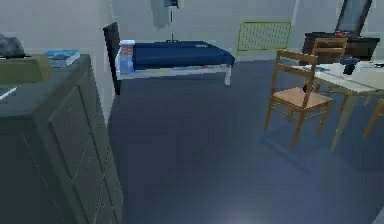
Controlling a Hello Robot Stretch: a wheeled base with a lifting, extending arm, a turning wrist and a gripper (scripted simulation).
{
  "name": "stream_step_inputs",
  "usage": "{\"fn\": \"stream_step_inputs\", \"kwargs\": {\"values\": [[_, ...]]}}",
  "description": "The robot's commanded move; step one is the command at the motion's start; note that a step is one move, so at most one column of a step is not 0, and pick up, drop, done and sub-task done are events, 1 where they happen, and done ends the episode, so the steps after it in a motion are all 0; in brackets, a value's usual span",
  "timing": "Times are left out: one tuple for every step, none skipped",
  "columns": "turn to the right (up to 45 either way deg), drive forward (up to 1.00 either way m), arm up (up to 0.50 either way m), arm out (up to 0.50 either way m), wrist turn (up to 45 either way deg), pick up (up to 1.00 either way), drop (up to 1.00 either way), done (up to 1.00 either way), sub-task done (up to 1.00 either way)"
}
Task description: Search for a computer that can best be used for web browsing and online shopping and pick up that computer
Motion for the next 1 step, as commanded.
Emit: {"fn": "stream_step_inputs", "kwargs": {"values": [[0.0, 1.0, 0.0, 0.0, 0.0, 0.0, 0.0, 0.0, 0.0]]}}
